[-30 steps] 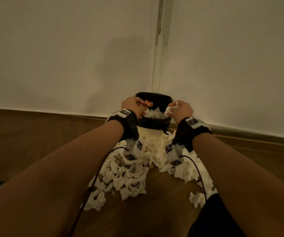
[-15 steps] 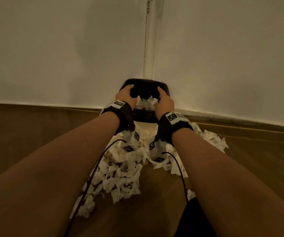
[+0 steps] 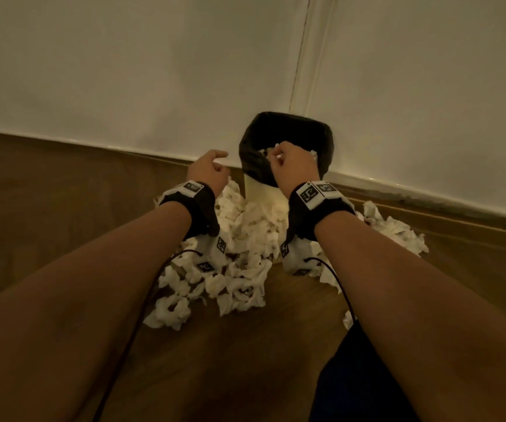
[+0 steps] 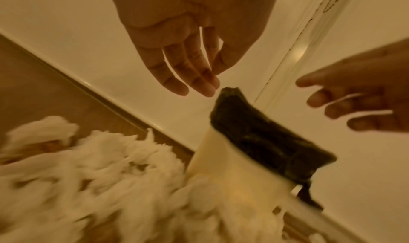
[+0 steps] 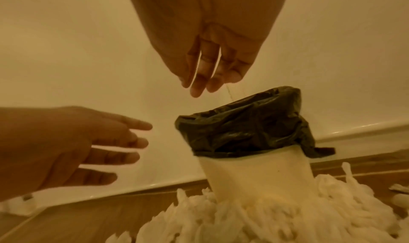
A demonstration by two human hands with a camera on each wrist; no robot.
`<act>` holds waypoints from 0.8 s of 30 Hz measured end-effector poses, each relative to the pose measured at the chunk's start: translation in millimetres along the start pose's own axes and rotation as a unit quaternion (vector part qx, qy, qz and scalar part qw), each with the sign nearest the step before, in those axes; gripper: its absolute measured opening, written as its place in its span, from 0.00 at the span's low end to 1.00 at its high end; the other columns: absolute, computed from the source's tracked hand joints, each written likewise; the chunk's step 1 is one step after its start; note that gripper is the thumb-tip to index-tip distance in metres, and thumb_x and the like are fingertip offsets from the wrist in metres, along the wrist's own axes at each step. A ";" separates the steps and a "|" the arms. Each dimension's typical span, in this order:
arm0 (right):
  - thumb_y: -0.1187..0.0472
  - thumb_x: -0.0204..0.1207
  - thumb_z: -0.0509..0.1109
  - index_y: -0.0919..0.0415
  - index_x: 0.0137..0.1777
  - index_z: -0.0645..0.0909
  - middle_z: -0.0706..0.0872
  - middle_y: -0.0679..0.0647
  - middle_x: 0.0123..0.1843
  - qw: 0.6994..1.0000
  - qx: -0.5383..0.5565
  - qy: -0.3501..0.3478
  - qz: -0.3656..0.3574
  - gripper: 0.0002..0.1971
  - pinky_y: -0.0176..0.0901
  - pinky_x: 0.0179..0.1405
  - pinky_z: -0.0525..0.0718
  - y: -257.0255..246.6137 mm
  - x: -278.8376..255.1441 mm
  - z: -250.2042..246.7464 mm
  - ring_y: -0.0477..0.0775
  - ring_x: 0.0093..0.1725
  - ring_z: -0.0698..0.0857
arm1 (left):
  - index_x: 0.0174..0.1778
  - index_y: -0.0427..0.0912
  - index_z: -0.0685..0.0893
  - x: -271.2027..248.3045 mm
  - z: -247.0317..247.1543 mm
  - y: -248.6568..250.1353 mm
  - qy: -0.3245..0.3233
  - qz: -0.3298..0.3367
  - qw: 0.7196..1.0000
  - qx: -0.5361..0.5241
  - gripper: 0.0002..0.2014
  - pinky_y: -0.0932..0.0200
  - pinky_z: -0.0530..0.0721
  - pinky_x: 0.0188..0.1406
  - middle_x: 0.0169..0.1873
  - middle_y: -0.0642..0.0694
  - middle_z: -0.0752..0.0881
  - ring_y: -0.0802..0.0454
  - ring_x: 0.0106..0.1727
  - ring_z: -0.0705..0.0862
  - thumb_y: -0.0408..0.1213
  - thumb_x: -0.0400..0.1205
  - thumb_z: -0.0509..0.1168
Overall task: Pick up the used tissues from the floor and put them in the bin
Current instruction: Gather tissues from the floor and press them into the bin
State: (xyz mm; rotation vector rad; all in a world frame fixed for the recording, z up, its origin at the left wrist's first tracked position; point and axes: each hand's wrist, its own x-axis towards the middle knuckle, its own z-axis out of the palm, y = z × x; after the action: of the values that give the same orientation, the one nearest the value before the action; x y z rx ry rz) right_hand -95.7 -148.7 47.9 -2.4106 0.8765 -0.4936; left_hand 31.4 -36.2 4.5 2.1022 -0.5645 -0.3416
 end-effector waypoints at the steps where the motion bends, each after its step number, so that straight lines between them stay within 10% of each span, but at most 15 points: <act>1: 0.56 0.83 0.59 0.61 0.53 0.82 0.87 0.59 0.49 1.000 -0.013 -0.016 -0.012 0.12 0.50 0.55 0.80 -7.8 -4.6 5.4 0.58 0.51 0.84 | 0.64 0.50 0.80 -8.8 -6.3 -13.4 -0.007 -0.006 1.000 0.025 0.17 0.55 0.85 0.50 0.46 0.43 0.88 0.44 0.48 0.87 0.34 0.80 0.61; 5: 0.51 0.83 0.59 0.63 0.41 0.81 0.83 0.58 0.38 0.994 -0.046 -0.089 -0.039 0.17 0.44 0.39 0.76 -34.6 -21.3 30.5 0.57 0.41 0.82 | 0.65 0.50 0.79 -46.8 -27.8 -66.2 -0.050 -0.032 0.989 0.138 0.16 0.54 0.84 0.46 0.47 0.42 0.86 0.43 0.48 0.84 0.35 0.82 0.59; 12: 0.58 0.83 0.59 0.69 0.48 0.85 0.88 0.63 0.48 0.977 -0.048 -0.204 -0.045 0.17 0.50 0.52 0.85 -49.1 -49.3 72.7 0.61 0.49 0.86 | 0.53 0.47 0.82 -113.8 -45.6 -148.9 -0.119 -0.099 0.963 0.221 0.10 0.58 0.79 0.40 0.51 0.44 0.85 0.48 0.45 0.83 0.34 0.81 0.58; 17: 0.58 0.83 0.61 0.66 0.54 0.85 0.88 0.61 0.51 0.964 -0.036 -0.264 -0.025 0.14 0.46 0.52 0.83 -52.1 -68.3 101.8 0.60 0.51 0.85 | 0.66 0.53 0.77 -154.7 -42.2 -192.4 -0.204 -0.105 0.910 0.346 0.16 0.50 0.74 0.68 0.71 0.42 0.69 0.41 0.70 0.71 0.40 0.82 0.61; 24: 0.58 0.83 0.61 0.63 0.57 0.85 0.89 0.60 0.51 0.941 -0.012 -0.339 -0.015 0.13 0.47 0.47 0.83 -46.3 -105.0 142.1 0.60 0.49 0.87 | 0.65 0.64 0.73 -178.1 -23.9 -202.7 -0.196 -0.096 0.910 0.352 0.19 0.38 0.73 0.68 0.76 0.48 0.55 0.36 0.75 0.60 0.43 0.79 0.66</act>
State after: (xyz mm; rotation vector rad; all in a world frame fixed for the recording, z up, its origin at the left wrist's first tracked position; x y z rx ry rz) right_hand -79.2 1.7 -54.5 -2.3607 0.5322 0.3383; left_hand -57.2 170.9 -146.0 2.8212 -0.7998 -0.7770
